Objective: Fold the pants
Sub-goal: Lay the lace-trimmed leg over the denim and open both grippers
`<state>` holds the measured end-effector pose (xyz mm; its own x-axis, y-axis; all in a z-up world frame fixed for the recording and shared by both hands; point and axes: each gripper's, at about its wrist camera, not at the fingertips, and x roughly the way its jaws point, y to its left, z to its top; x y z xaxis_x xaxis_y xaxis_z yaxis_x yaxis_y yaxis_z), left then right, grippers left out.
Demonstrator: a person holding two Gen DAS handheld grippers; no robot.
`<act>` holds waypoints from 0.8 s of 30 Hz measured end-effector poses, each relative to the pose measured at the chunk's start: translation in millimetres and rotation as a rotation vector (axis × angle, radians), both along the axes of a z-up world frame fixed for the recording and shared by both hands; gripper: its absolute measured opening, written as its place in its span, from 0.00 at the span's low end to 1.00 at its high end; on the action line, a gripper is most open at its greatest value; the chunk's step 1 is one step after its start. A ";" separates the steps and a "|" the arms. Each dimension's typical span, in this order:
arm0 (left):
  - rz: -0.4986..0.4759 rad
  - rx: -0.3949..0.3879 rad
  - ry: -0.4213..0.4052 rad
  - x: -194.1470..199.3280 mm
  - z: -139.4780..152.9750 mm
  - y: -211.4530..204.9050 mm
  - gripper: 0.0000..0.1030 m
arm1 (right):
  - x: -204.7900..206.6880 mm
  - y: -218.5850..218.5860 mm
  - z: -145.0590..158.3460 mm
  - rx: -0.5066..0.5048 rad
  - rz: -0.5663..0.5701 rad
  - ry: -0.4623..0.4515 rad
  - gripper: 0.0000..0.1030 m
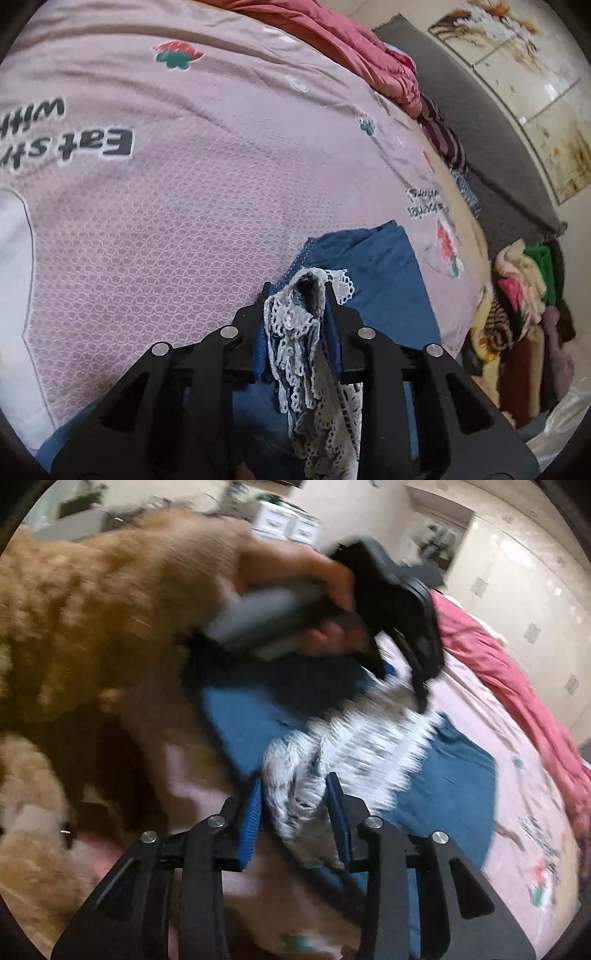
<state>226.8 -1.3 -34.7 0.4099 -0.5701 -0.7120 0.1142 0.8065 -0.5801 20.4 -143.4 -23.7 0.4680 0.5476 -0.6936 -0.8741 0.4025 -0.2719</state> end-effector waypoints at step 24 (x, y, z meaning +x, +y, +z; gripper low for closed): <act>0.012 0.241 -0.231 -123.2 52.2 -31.9 0.34 | 76.7 -101.7 21.8 0.319 -0.419 0.289 0.46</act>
